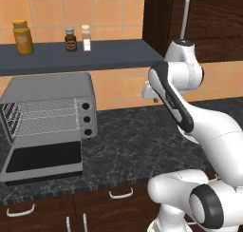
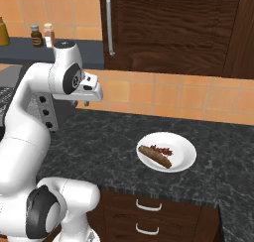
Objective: Pick up the kebab skewer and baguette bread, and place them inside the toaster oven. Close the toaster oven door and start by setting the timer.
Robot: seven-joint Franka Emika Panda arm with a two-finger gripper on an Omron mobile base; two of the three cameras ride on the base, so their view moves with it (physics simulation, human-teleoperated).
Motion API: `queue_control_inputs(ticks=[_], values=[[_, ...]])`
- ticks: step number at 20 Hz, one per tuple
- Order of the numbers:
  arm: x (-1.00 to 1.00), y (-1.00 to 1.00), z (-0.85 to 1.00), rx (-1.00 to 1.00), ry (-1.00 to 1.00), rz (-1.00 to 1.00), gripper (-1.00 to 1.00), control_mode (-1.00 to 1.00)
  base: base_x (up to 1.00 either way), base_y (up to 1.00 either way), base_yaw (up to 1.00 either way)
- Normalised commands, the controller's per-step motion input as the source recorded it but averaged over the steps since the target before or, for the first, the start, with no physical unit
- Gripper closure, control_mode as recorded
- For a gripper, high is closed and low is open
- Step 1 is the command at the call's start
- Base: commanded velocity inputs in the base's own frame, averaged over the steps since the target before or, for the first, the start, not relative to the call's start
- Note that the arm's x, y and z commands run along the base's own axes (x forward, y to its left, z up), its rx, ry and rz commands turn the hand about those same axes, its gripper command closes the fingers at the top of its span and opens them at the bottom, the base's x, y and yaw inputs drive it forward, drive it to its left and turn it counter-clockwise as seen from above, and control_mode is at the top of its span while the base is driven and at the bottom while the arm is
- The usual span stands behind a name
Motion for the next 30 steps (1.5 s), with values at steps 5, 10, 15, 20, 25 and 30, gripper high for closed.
queue_control_inputs(ticks=[5,10,15,20,25,30], values=[[0.0,0.0,0.0,0.0,0.0,0.0,-1.0,1.0,0.0,0.0,0.0],[0.0,0.0,0.0,0.0,0.0,0.0,-1.0,1.0,0.0,0.0,0.0],[0.0,0.0,0.0,0.0,0.0,0.0,-1.0,1.0,-0.03,0.0,0.0],[0.0,0.0,0.0,0.0,0.0,0.0,-1.0,1.0,-0.04,0.61,0.0],[0.0,0.0,0.0,0.0,0.0,0.0,-1.0,1.0,-0.02,0.69,0.0],[0.0,0.0,0.0,0.0,0.0,0.0,-1.0,1.0,0.0,0.06,0.0]])
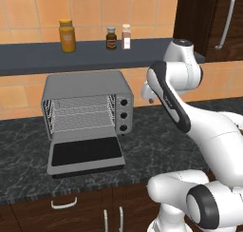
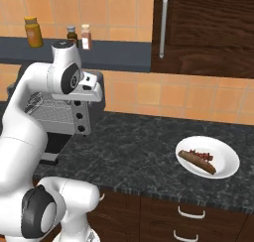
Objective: Pick up the kebab skewer and baguette bread, and place them inside the toaster oven. Close the toaster oven door and start by setting the timer.
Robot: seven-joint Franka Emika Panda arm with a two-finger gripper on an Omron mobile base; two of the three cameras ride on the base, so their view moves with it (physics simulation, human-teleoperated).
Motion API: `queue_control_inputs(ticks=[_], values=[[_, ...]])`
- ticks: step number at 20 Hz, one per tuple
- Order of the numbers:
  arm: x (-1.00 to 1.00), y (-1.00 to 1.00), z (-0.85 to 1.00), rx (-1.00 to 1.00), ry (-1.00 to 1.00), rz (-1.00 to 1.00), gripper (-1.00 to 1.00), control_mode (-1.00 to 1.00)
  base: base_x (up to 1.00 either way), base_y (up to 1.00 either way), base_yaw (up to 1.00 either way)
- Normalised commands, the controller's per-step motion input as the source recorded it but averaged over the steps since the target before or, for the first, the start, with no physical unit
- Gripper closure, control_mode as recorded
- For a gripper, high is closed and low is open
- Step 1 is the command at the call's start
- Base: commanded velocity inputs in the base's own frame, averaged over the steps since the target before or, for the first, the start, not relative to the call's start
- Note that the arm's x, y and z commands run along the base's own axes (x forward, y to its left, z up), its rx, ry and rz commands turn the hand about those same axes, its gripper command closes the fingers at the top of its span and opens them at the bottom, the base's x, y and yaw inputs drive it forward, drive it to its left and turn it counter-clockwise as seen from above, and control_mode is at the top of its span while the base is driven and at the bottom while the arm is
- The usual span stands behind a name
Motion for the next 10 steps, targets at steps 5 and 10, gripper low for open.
queue_control_inputs(ticks=[5,10], values=[[0.0,0.0,0.0,0.0,0.0,0.0,-1.0,1.0,0.0,0.0,0.0],[0.0,0.0,0.0,0.0,0.0,0.0,-1.0,-1.0,0.0,0.0,0.0]])
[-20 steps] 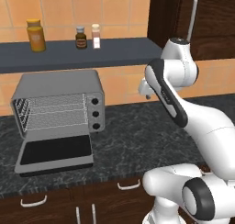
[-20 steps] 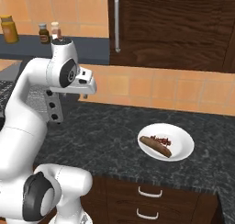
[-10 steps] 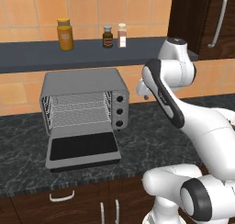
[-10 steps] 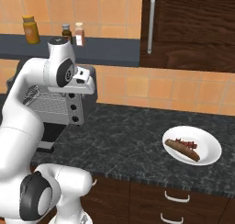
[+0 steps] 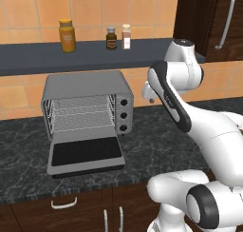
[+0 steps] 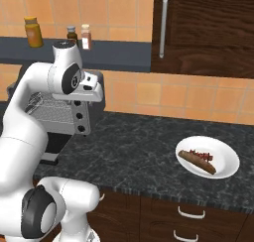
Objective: Pick up the kebab skewer and baguette bread, and place them inside the toaster oven. Close the toaster oven door and start by setting the timer.
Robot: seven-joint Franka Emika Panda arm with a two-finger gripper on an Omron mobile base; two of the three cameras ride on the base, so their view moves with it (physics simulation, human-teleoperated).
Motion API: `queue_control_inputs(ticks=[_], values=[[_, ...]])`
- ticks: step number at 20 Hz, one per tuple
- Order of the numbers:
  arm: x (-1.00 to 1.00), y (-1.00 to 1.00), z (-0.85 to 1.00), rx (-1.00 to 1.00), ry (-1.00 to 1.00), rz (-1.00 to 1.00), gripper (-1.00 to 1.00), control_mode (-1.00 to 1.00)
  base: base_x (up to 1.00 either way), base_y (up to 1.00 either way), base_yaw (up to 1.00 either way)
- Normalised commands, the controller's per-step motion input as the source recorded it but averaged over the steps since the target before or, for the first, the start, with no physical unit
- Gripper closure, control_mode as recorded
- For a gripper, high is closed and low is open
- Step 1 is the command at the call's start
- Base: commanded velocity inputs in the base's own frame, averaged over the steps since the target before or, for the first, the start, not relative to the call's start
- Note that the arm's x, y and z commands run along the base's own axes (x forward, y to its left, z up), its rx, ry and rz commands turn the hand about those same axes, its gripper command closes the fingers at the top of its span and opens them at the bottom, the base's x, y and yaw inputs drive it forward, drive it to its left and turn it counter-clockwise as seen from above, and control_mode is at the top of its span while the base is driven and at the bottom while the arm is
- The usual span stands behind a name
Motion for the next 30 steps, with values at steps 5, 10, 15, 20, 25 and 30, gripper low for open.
queue_control_inputs(ticks=[5,10,15,20,25,30], values=[[0.0,0.0,0.0,0.0,0.0,0.0,-1.0,-1.0,0.0,0.0,0.0],[-0.27,0.27,-0.28,-0.03,-0.01,0.0,-1.0,-1.0,0.0,0.0,0.0],[-0.24,1.0,-0.24,-0.04,-0.18,-0.1,-1.0,-1.0,0.0,0.0,0.0],[0.25,0.95,-0.43,0.01,-0.06,-0.15,-1.0,-1.0,0.0,0.0,0.0],[0.17,1.0,-0.5,0.0,-0.11,-0.17,-1.0,-1.0,0.0,0.0,0.0],[0.36,0.95,-0.47,0.0,-0.12,-0.13,-1.0,-1.0,0.0,0.0,0.0]])
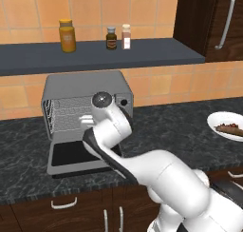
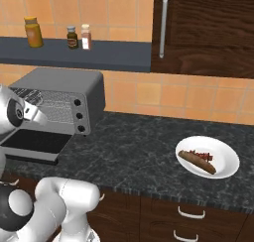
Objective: Pick up the kebab skewer and baguette bread, and place them inside the toaster oven. Close the toaster oven door and start by setting the timer.
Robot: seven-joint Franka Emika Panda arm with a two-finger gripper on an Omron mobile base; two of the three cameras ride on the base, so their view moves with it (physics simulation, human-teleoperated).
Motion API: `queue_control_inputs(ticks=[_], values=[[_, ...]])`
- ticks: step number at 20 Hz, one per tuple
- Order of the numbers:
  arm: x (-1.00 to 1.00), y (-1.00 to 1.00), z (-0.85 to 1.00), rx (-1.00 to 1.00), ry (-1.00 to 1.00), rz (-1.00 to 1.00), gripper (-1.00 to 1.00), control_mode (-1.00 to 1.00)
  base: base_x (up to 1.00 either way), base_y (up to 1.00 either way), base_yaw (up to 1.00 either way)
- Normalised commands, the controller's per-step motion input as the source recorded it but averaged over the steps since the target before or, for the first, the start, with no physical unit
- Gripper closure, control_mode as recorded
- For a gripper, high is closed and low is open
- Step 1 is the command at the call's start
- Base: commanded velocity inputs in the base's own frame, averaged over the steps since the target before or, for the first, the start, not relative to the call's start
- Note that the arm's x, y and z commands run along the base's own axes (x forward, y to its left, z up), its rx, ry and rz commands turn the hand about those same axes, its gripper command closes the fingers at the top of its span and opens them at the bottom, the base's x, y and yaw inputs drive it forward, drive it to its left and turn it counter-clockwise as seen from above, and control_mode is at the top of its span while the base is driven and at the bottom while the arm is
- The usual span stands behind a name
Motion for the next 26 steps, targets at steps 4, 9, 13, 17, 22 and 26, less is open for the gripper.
queue_control_inputs(ticks=[4,9,13,17,22,26], values=[[0.41,0.85,-0.38,0.0,-0.24,-0.1,-1.0,-1.0,0.0,0.0,0.0],[0.58,0.41,-0.1,0.0,-0.16,0.0,-1.0,-1.0,0.0,0.0,0.0],[0.46,0.0,-0.05,-0.05,0.0,0.0,-1.0,-1.0,0.0,0.0,0.0],[0.58,0.0,-0.19,-0.08,0.0,0.0,-1.0,-1.0,0.0,0.0,0.0],[0.44,0.04,-0.1,-0.13,0.0,0.0,-1.0,-1.0,0.0,0.0,0.0],[0.1,0.17,-0.37,-0.15,0.0,0.0,-1.0,-1.0,0.0,0.0,0.0]])
